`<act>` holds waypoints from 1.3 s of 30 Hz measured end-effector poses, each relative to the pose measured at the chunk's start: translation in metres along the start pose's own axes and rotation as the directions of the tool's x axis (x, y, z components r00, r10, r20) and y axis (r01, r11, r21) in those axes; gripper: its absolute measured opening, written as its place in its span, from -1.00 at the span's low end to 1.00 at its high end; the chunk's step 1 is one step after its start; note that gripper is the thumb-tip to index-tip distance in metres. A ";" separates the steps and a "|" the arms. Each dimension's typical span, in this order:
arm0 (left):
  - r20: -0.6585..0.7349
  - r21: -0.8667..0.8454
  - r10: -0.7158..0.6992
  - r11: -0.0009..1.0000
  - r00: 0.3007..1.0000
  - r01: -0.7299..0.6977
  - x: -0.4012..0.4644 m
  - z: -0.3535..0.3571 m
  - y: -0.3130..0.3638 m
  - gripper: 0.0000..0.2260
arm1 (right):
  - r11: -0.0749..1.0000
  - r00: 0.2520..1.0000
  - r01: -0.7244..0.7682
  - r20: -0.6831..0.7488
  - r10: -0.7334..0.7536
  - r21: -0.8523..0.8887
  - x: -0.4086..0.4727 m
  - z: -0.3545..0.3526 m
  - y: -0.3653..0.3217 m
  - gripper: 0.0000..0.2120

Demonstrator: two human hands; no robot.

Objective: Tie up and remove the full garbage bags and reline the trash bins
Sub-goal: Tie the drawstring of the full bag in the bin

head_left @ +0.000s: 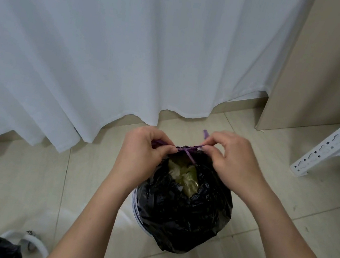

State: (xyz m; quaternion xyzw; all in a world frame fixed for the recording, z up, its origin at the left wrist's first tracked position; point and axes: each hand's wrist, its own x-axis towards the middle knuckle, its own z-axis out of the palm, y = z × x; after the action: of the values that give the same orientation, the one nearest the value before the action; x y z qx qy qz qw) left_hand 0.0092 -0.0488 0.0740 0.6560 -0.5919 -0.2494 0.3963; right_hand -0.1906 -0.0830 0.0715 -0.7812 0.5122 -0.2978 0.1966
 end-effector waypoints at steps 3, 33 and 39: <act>0.012 0.281 -0.107 0.954 0.994 0.099 0.002 -0.012 -0.017 -0.74 | 0.927 0.992 -0.084 0.060 0.113 -0.365 -0.001 -0.013 0.025 -0.77; 0.279 -0.729 -0.314 0.547 0.908 0.413 -0.009 0.027 0.004 -0.72 | 0.168 0.773 -0.475 0.318 0.549 0.863 0.001 0.005 0.014 -0.74; 0.367 -0.648 -0.360 0.562 0.858 0.514 -0.007 0.024 -0.007 -0.89 | 0.197 0.809 -0.471 0.333 0.484 0.860 -0.002 0.006 0.014 -0.77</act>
State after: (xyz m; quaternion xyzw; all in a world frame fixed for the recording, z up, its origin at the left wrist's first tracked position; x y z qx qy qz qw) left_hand -0.0076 -0.0475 0.0538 0.5424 -0.2963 -0.6156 0.4889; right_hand -0.1974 -0.0868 0.0579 -0.3358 0.4738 -0.4575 0.6734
